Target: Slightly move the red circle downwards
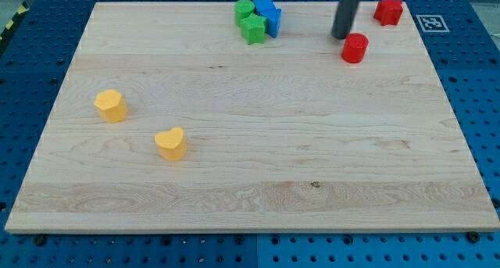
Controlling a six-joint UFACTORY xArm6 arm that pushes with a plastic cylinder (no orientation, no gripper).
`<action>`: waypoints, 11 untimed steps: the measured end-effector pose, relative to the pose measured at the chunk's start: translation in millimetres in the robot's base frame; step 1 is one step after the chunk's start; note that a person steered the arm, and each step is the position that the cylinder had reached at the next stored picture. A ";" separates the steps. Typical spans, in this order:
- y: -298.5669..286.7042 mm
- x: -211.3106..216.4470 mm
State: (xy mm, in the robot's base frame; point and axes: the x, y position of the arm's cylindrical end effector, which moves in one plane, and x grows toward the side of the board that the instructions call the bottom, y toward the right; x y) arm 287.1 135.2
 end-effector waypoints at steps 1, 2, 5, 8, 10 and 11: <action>0.1 25.6; 11.8 40.2; 59.4 21.1; 65.4 32.8; 22.8 33.0; 18.6 44.0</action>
